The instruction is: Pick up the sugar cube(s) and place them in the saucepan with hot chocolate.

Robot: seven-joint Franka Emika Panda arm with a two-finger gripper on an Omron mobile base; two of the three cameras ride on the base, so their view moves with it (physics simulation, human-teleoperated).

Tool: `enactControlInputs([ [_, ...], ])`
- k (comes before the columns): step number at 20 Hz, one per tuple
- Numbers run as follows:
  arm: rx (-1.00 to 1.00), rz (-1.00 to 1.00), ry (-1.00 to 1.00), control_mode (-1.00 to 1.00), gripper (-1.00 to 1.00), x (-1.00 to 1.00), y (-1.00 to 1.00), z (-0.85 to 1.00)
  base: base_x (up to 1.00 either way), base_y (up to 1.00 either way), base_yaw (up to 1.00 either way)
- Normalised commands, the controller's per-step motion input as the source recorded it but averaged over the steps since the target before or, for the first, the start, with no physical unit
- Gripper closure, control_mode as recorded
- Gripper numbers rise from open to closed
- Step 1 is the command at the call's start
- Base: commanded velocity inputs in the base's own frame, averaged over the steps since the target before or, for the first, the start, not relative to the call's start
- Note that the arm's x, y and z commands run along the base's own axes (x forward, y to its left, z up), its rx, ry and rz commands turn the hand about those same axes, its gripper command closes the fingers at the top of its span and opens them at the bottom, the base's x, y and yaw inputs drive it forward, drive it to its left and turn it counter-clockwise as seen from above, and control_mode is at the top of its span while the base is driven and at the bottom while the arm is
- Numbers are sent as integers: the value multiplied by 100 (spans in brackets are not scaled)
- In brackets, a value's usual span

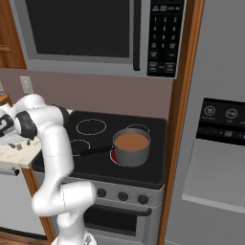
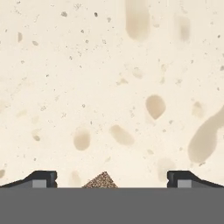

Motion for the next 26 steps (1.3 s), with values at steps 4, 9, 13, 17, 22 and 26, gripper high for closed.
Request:
enactControlInputs([
  [4, 0, 0, 8, -100, -100, -19, -4, -12, 0, 0, 0],
  [9, 0, 0, 6, -100, -100, -25, -8, -8, 0, 0, 0],
  [13, 0, 0, 0, -100, -100, -9, 0, -2, 0, 0, 0],
  [17, 0, 0, 2, -100, 100, -4, 0, -4, 0, 0, 0],
  [22, 0, 0, 1, -100, 100, -13, 0, -1, 0, 0, 0],
  [26, 0, 0, 0, -100, 100, -10, 0, -1, 0, 0, 0],
])
